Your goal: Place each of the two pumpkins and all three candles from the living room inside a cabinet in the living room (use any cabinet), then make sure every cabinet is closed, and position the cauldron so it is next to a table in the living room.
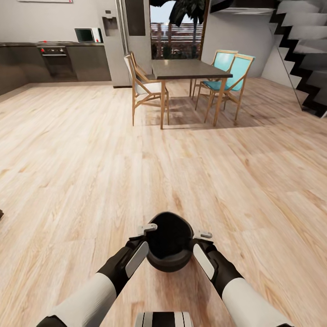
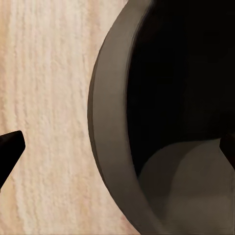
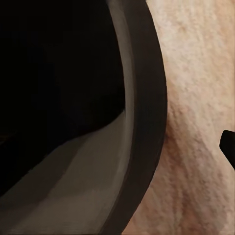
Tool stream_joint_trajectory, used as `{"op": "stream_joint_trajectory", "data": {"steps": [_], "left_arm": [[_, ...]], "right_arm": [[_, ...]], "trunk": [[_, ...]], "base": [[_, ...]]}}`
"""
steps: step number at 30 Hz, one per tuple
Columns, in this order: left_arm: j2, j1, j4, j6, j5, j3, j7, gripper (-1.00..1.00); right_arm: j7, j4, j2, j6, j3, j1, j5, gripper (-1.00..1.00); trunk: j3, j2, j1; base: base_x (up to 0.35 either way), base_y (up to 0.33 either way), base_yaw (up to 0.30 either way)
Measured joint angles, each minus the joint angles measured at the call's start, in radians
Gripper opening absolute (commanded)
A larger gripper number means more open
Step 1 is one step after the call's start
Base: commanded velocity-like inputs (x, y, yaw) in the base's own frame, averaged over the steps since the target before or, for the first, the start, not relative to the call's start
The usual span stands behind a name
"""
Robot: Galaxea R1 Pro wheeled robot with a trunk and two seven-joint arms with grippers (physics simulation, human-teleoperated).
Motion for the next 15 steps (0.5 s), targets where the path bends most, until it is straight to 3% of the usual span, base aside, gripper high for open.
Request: {"op": "stream_joint_trajectory", "data": {"steps": [7,15], "left_arm": [[0.000,0.001,-0.001,-0.033,0.001,0.000,0.001,1.00],[0.000,0.001,0.002,-0.038,0.003,0.000,-0.023,1.00]], "right_arm": [[0.001,-0.001,0.000,0.000,0.000,0.000,0.000,1.00],[0.002,0.000,0.000,0.001,0.000,0.000,0.000,1.00]], "trunk": [[0.000,0.000,0.000],[-0.031,-0.002,0.004]], "base": [[0.013,0.001,0.000],[0.000,0.000,0.000]]}}
